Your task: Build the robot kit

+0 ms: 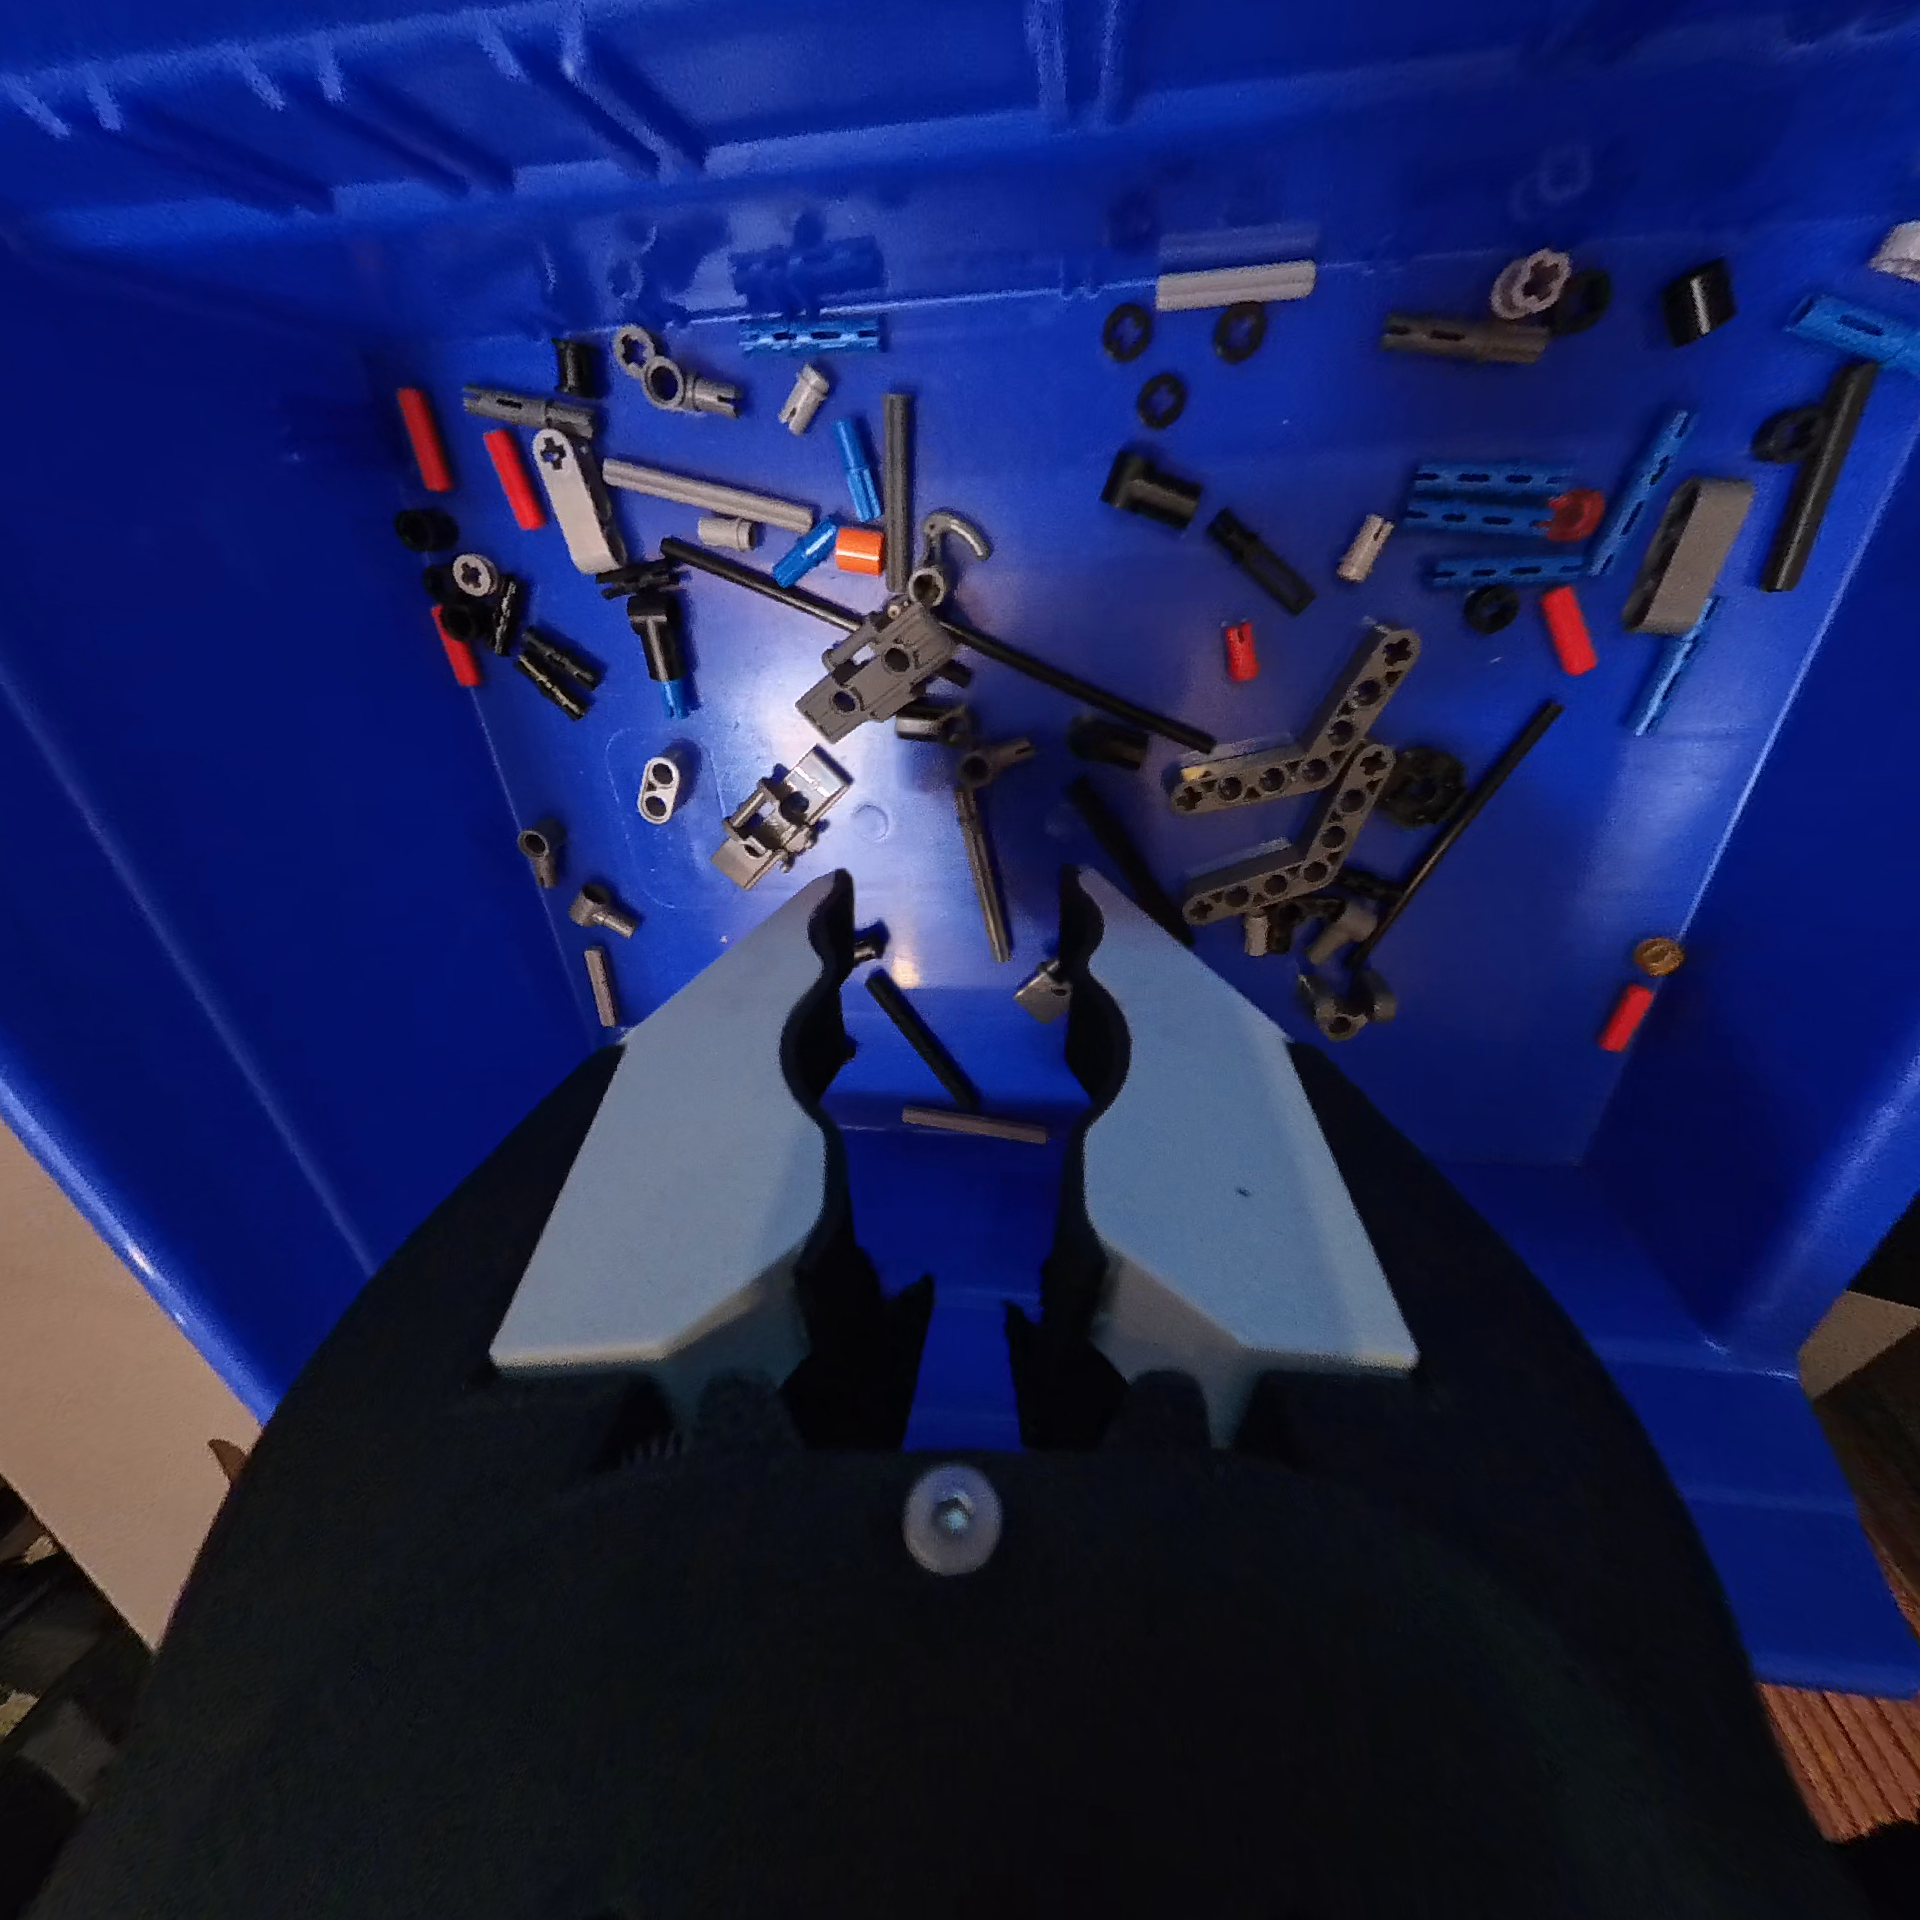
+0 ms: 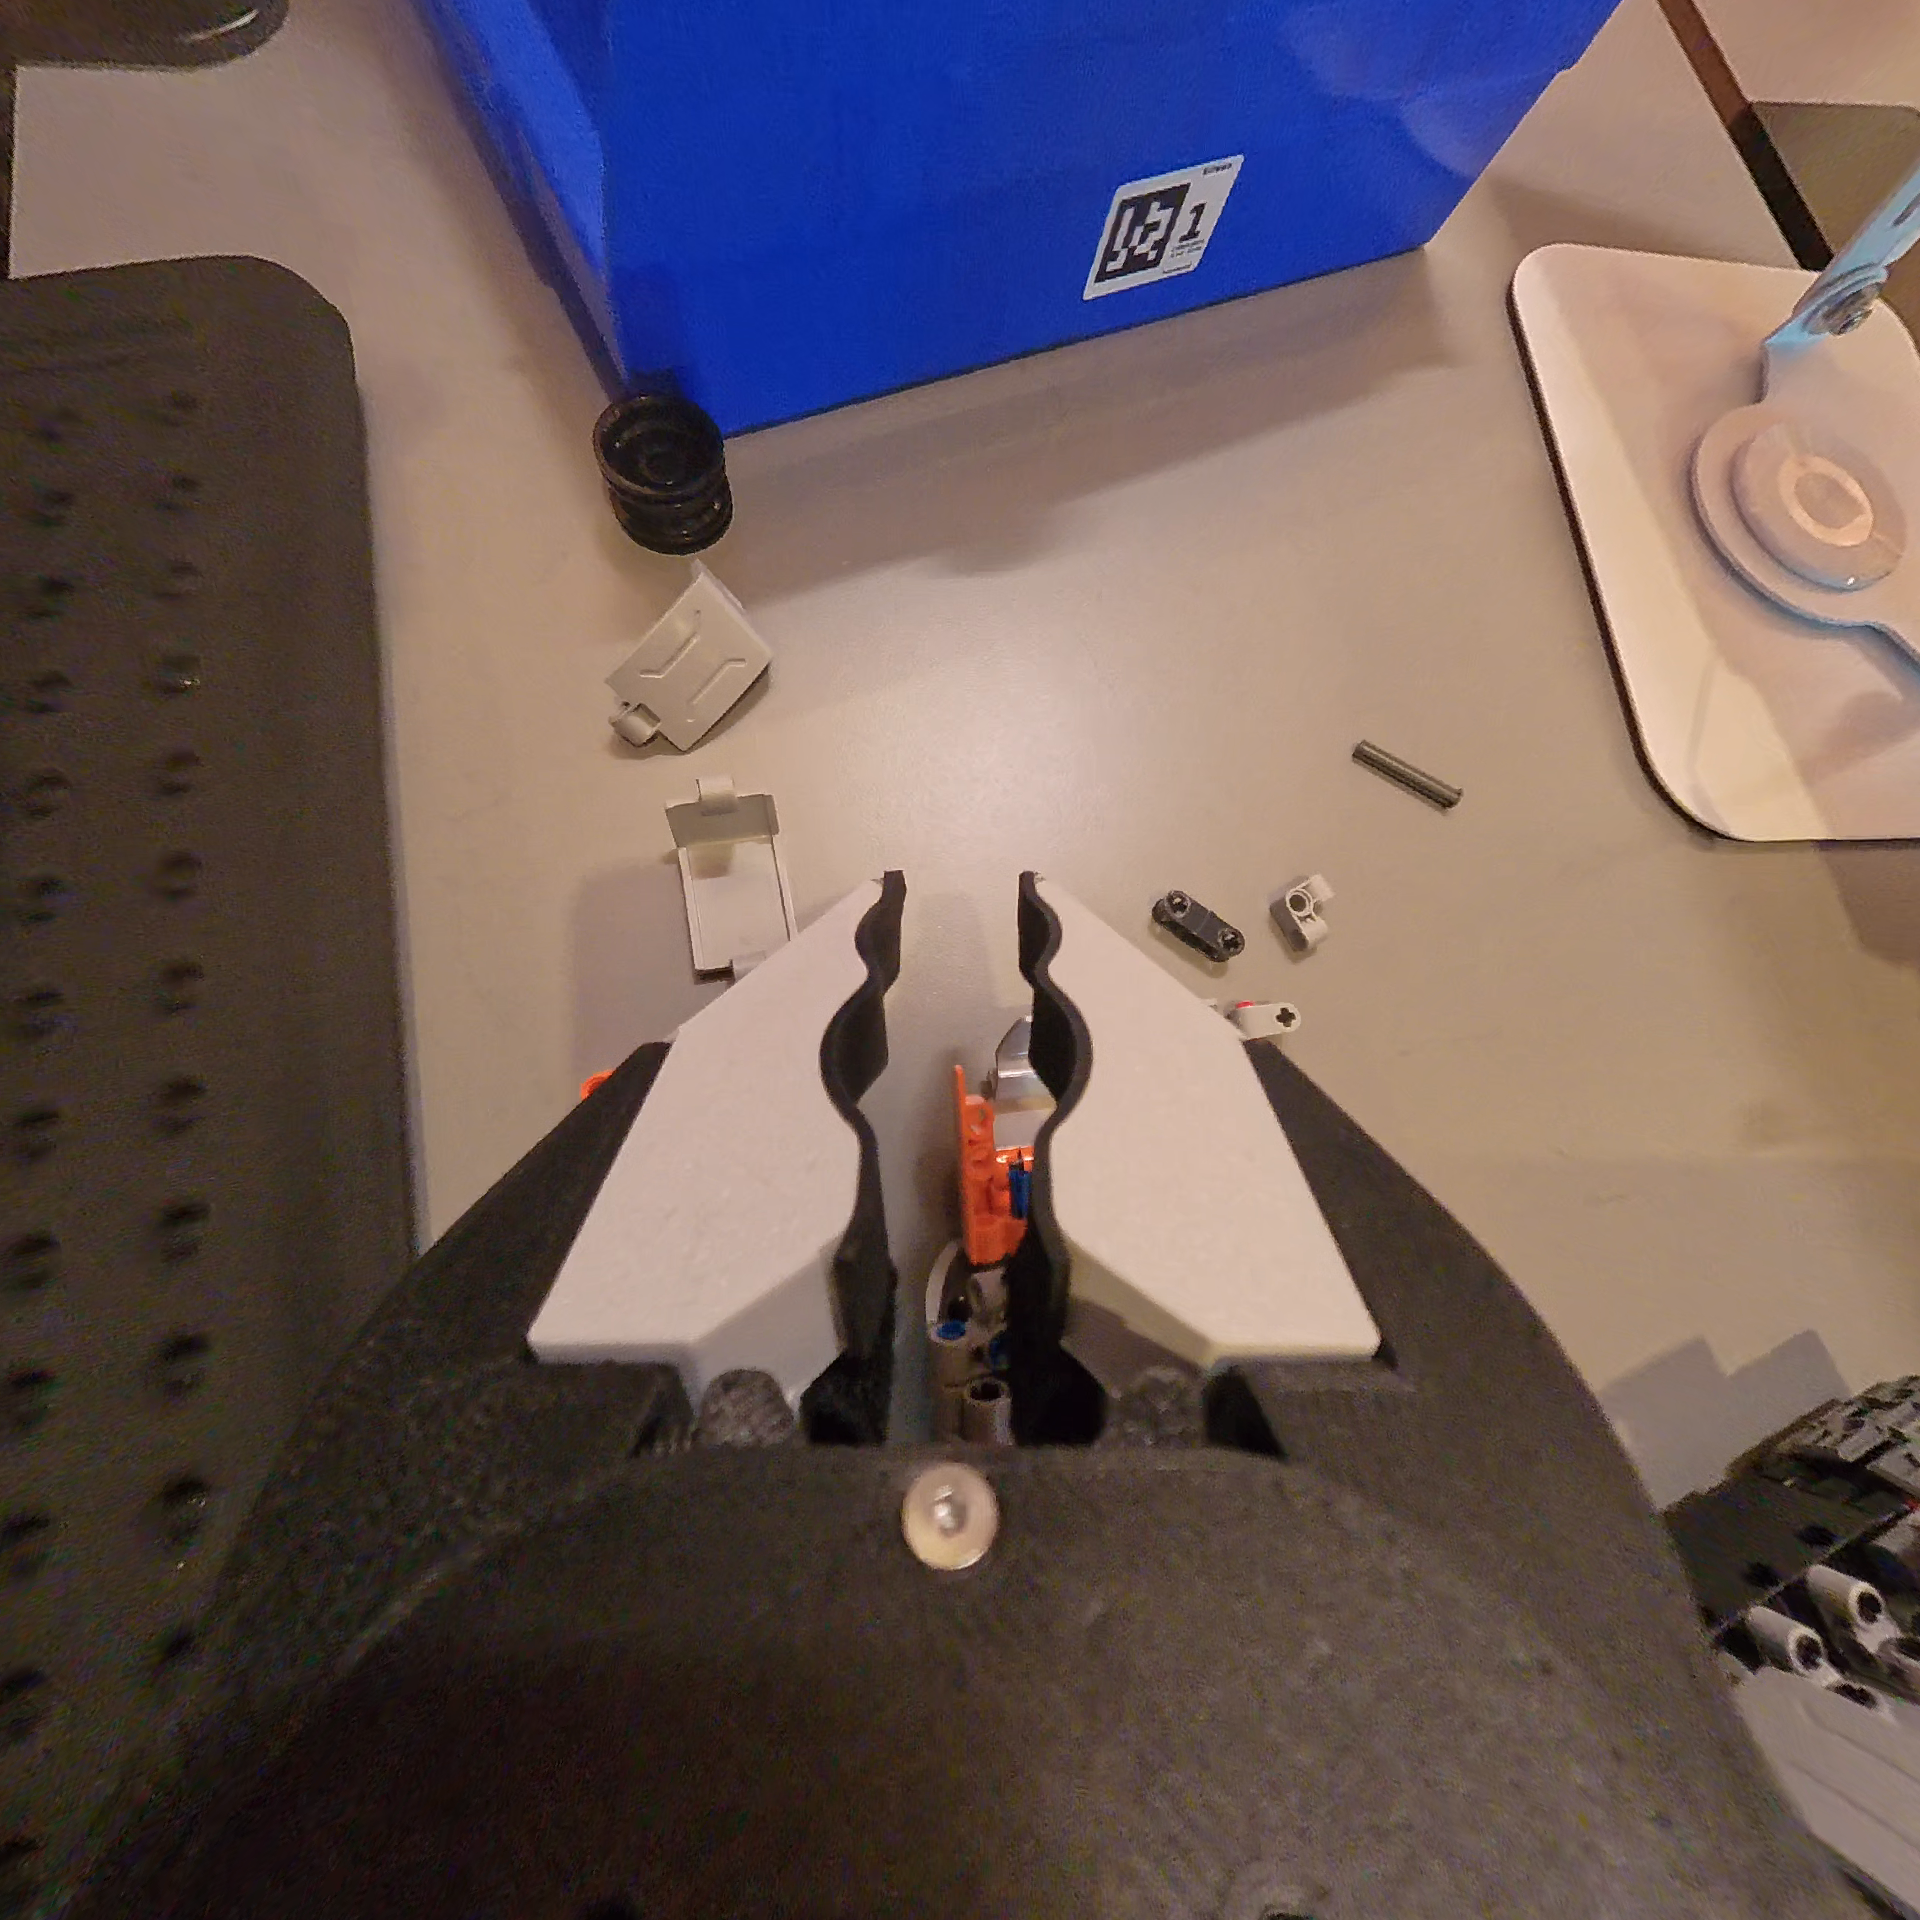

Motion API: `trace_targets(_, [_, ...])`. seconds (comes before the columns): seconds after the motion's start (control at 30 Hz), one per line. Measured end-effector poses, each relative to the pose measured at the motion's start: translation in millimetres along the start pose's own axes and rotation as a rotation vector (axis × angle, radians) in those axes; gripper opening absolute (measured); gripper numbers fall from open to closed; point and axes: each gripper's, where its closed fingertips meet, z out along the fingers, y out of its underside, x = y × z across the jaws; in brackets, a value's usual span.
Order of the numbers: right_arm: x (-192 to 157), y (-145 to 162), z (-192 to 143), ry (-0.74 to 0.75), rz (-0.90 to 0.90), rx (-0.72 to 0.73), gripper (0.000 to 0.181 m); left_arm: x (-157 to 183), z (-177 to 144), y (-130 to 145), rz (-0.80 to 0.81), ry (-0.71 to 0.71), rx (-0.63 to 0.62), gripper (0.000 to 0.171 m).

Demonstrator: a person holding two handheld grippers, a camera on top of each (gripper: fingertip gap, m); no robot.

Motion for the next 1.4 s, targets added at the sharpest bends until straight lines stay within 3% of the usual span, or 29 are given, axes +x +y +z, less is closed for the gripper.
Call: trace_targets(1.4, [-0.4, -2.7, -4.4, 0.041, -0.051, -0.014, 0.020, 23.4, 18.9, -3.7, 0.027, 0.077, -0.050, 0.042])
